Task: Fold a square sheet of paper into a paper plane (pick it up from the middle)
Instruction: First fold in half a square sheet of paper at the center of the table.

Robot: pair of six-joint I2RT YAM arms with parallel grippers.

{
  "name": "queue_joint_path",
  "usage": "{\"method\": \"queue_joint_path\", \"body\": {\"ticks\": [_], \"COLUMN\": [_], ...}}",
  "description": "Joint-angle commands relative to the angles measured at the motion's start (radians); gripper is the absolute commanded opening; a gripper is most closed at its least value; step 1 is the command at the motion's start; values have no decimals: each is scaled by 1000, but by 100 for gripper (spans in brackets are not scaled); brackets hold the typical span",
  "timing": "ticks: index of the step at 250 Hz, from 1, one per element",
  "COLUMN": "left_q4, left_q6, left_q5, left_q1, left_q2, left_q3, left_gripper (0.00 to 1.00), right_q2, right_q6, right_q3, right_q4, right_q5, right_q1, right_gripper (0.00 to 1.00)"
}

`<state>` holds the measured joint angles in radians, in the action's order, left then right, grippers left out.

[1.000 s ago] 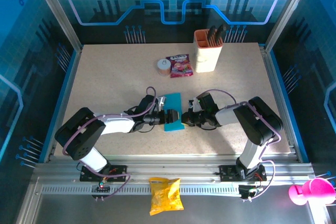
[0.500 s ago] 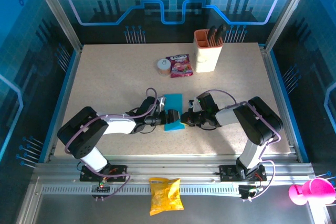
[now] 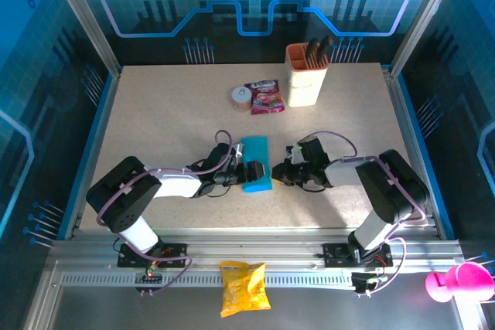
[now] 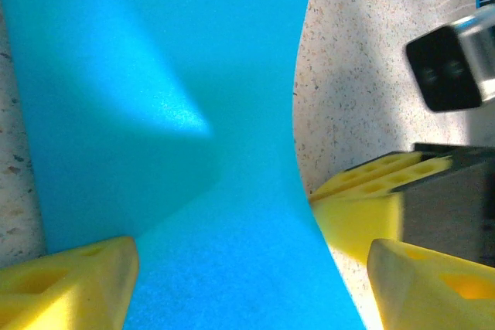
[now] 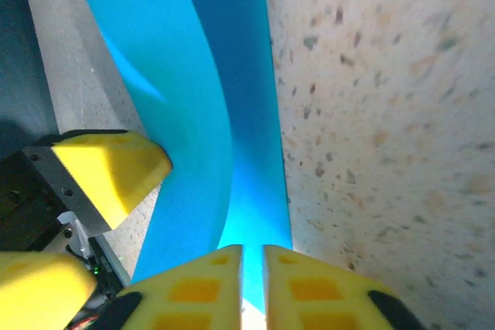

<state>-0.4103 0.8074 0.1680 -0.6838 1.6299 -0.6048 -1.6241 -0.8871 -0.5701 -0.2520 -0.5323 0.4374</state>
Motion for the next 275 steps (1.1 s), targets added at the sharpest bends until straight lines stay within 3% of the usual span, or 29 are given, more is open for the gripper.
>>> {"method": "queue_joint_path", "body": {"ticks": [1, 75, 141, 223, 275], "left_q4": [-2, 11, 16, 53, 160], "left_q6": [0, -4, -5, -27, -95], "left_q5": [-11, -10, -11, 16, 70], "left_q1": [-7, -7, -8, -5, 4], "left_q2": [6, -10, -21, -56, -131], "left_q3": [5, 1, 1, -21, -45], "left_gripper": [78, 79, 79, 81, 90], "right_q2": [55, 29, -60, -64, 5], "right_q6": [44, 21, -55, -34, 156], "right_q3": [-3, -33, -30, -35, -94], "right_q4": [87, 52, -80, -71, 108], "right_q5": [13, -27, -60, -73, -45], "right_q1": [-20, 5, 45, 35, 32], "right_gripper": [22, 36, 36, 0, 0]}}
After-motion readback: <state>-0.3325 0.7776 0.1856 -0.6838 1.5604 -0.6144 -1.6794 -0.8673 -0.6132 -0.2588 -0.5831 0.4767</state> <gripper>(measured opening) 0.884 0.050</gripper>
